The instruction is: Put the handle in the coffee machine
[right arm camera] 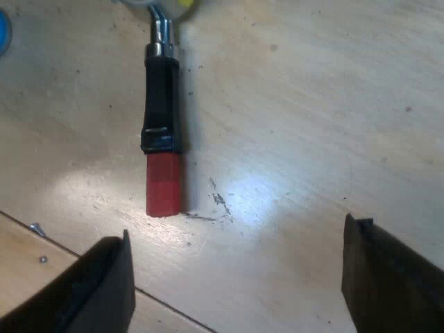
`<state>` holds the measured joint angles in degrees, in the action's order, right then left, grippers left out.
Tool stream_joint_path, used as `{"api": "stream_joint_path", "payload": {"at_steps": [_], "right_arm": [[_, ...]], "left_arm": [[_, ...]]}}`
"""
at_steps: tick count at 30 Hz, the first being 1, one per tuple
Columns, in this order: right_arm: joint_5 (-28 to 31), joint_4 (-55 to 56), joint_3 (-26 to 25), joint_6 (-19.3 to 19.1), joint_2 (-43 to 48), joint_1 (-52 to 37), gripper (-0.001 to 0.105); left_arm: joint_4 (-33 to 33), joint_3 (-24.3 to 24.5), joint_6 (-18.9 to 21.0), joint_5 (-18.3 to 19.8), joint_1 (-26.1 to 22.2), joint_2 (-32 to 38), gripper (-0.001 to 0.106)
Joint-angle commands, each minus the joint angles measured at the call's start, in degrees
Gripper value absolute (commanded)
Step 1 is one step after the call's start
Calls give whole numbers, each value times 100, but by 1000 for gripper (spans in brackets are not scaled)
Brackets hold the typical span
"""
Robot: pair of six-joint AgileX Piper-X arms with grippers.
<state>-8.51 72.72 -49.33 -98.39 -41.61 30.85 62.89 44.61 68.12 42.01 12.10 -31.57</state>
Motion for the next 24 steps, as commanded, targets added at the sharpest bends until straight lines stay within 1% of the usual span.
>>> {"api": "stream_joint_path", "payload": {"at_steps": [1, 2, 4, 7, 8, 9, 10, 12, 14, 15, 16, 18, 19, 20, 22, 24], "right_arm": [[580, -194, -51, 637, -398, 646, 65], [625, -217, -51, 717, -426, 688, 65], [918, -302, -51, 949, -584, 914, 65], [1052, -384, -51, 1154, -717, 1087, 65], [1092, -439, -51, 1301, -791, 1157, 63], [1103, -484, -51, 1500, -873, 1225, 59], [1101, -500, -51, 1548, -897, 1255, 58], [1129, -549, -51, 1821, -1036, 1333, 46], [1128, -584, -51, 1994, -1151, 1342, 35], [1128, -601, -51, 2105, -1232, 1343, 27], [1128, -601, -51, 2151, -1259, 1343, 23], [1128, -599, -51, 2192, -1438, 1343, 6], [1128, -599, -51, 2192, -1470, 1343, 3], [1128, -609, -51, 2190, -1522, 1343, 0], [1128, -643, -51, 2190, -1658, 1343, 0], [1081, -699, -51, 2190, -1993, 1343, 0]], "left_arm": [[-12, 42, -390, -324, 660, -364, 77], [-12, 42, -414, -347, 744, -391, 77], [-12, 42, -547, -466, 1099, -543, 77], [-34, 30, -574, -505, 1296, -621, 77], [-87, 19, -572, -534, 1469, -693, 77], [-209, -5, -561, -598, 1682, -759, 77], [-477, -79, -473, -783, 1948, -828, 77], [-796, -185, -252, -1094, 2254, -917, 77], [-975, -267, -95, -1186, 2394, -963, 77], [-1061, -327, 30, -1186, 2424, -979, 79], [-1109, -363, 119, -1175, 2439, -991, 80], [-1269, -495, 415, -1175, 2438, -1056, 83], [-1283, -519, 458, -1175, 2438, -1062, 83], [-1357, -627, 602, -1186, 2438, -1103, 83], [-1452, -769, 692, -1186, 2438, -1103, 83], [-1561, -961, 793, -1241, 2438, -1103, 83]]}}
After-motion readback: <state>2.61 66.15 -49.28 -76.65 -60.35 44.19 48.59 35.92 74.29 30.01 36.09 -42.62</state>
